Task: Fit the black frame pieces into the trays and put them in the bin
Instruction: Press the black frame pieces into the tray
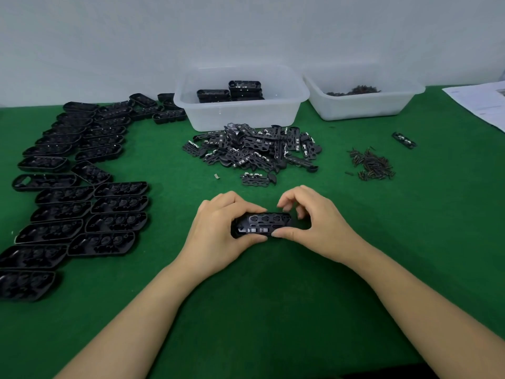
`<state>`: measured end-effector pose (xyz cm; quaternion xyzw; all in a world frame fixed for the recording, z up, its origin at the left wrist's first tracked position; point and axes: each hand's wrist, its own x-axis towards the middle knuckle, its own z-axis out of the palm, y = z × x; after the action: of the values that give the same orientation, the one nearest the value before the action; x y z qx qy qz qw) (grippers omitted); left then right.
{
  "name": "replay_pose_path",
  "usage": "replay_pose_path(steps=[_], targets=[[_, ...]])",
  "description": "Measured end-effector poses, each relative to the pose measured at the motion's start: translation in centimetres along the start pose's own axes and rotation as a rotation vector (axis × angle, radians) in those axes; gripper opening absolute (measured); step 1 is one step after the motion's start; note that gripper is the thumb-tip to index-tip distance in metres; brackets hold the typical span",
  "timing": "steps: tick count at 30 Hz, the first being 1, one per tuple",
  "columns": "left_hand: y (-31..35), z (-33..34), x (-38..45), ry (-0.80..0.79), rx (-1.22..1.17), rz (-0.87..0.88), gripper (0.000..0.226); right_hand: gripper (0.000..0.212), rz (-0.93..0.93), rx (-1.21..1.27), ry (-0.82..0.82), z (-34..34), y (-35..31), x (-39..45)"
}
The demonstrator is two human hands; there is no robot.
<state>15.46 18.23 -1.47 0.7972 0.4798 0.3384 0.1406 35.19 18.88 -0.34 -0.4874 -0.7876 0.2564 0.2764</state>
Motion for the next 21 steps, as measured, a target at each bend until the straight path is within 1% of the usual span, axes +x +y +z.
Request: replay_pose_path(steps=[4,9,11,14,17,19,20,21], targets=[[0.0,0.0,0.0,0.009,-0.029,-0.019,0.04,0.032,-0.144,-0.141,-0.01,0.4,0.0,-0.1],[0.0,-0.1,0.3,-0.014,-0.117,-0.07,0.039,0.033,-0.229,-0.312,0.054,0.4,-0.5,-0.2],[-0.1,-0.1,0.3,-0.022,-0.16,-0.098,0.038,0.034,-0.232,-0.347,0.055,0.4,-0.7,-0.3],[-0.2,-0.1,0.5,-0.042,-0.191,-0.145,0.039,0.035,-0.206,-0.317,0.042,0.5,-0.6,-0.2],[-0.1,-0.3,0.6,-0.08,-0.199,-0.188,0.039,0.036,-0.176,-0.28,0.002,0.5,-0.5,0.1],[-0.1,-0.3,0.6,-0.111,-0.166,-0.184,0.044,0.035,-0.177,-0.298,-0.036,0.3,-0.3,0.6],[-0.2,-0.4,0.6,-0.1,-0.161,-0.182,0.047,0.035,-0.183,-0.319,-0.056,0.1,-0.2,1.0],[-0.3,-0.4,0.5,-0.052,-0.196,-0.184,0.049,0.035,-0.18,-0.33,-0.074,-0.3,0.0,1.6]])
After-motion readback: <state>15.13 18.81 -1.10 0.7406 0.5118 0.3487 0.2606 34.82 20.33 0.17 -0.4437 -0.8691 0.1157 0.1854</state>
